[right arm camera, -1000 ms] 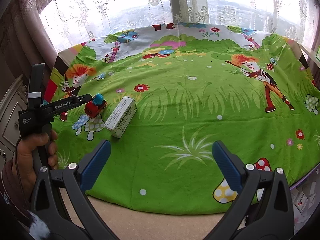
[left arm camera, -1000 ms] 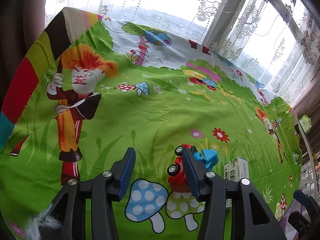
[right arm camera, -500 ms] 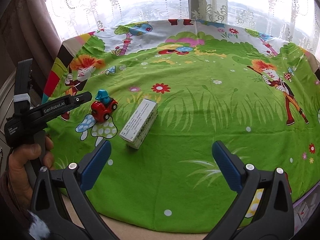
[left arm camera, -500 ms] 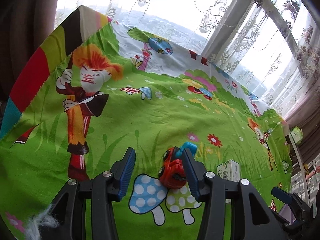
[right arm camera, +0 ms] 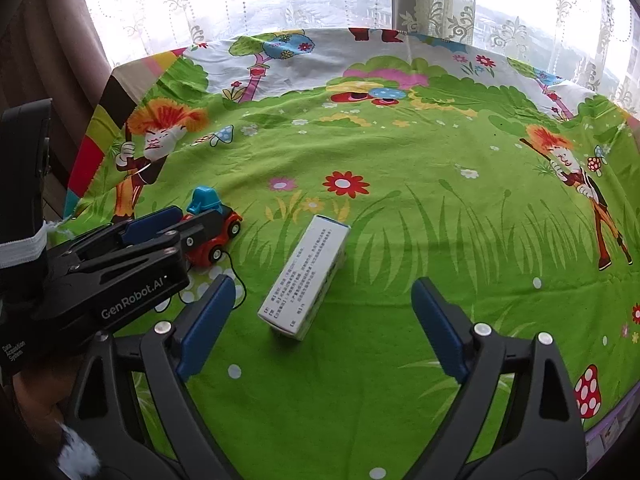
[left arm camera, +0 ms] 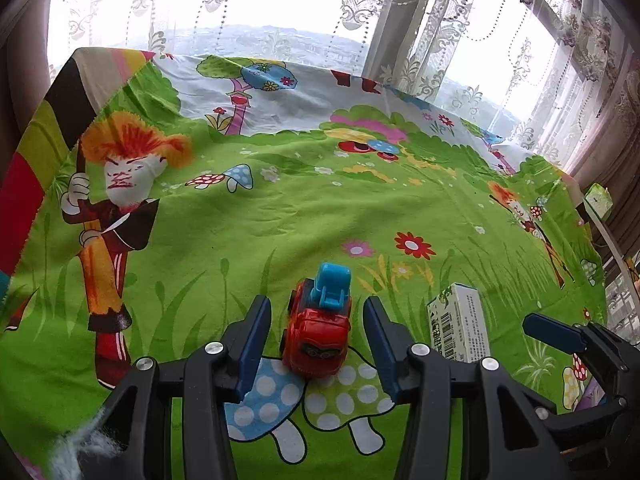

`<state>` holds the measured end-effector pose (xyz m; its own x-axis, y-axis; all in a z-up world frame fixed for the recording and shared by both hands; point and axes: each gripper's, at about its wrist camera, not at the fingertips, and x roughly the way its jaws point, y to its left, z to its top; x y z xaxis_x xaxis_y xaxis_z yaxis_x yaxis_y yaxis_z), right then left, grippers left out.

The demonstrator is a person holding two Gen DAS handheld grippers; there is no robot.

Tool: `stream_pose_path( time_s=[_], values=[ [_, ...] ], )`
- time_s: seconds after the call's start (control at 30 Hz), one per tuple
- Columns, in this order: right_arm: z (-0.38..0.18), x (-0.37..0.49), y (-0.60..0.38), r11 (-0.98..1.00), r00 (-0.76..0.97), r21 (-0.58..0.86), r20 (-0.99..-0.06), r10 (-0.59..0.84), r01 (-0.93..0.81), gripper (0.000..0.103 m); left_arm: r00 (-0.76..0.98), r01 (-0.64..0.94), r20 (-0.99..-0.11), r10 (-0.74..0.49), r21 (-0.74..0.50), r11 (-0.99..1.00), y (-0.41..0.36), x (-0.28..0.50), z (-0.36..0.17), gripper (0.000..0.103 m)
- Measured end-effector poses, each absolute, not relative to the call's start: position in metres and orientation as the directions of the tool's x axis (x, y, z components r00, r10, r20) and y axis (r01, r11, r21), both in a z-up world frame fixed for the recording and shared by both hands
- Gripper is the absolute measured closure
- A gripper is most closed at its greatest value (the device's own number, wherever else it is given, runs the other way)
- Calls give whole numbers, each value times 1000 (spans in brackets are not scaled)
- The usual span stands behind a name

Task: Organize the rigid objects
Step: 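Grasp the red toy car with the left gripper while the right grasps the white box, then carry the toy car and white box over the purple box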

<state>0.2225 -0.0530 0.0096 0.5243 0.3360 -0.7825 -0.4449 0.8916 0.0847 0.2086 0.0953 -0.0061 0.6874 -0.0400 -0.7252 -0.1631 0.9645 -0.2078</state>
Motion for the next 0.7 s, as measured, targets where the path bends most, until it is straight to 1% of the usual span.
stream_pose_path(
  time_s=[0.07,0.1,0.13,0.17,0.27,0.33,0.37,0.43,0.47,0.5,0.57,0.6,0.7],
  values=[
    [8,226,-53,895,524,87,-784,332,-437,14,682,-162,-731,-27,-187,969,93,211,-8,54],
    [7,228,-53,897,527,84,-784,328,-433,14,679,-161,-734,-26,-182,970,93,212,-9,58],
    [6,229,-52,899,530,80,-784,323,-430,15,673,-160,-740,-23,-176,971,92,213,-10,69],
    [4,232,-52,901,530,73,-787,316,-428,16,671,-160,-741,-18,-169,973,91,212,-10,69],
    [-2,238,-49,902,519,70,-797,308,-427,24,674,-148,-738,-20,-162,976,89,211,-10,69],
    [-4,240,-48,901,519,75,-796,312,-428,26,677,-152,-736,-16,-161,975,88,209,-11,69],
    [-4,241,-48,900,521,70,-795,311,-430,28,678,-157,-735,-14,-163,974,88,208,-11,69],
    [-6,242,-46,897,517,71,-797,313,-435,35,680,-167,-733,-8,-166,972,87,205,-11,69],
    [-7,243,-45,895,512,75,-798,318,-439,45,681,-169,-733,-6,-166,972,86,203,-11,69],
    [-7,243,-44,892,508,77,-798,323,-446,58,681,-170,-732,-7,-168,971,85,202,-11,69],
    [-9,241,-42,887,500,74,-803,324,-456,71,681,-176,-732,-8,-175,969,85,200,-11,69],
    [-10,241,-42,886,500,71,-804,322,-458,75,681,-178,-732,-11,-180,967,84,198,-10,69],
    [-10,239,-44,887,500,72,-804,323,-456,75,683,-187,-730,-16,-196,963,83,193,-9,70]
  ],
)
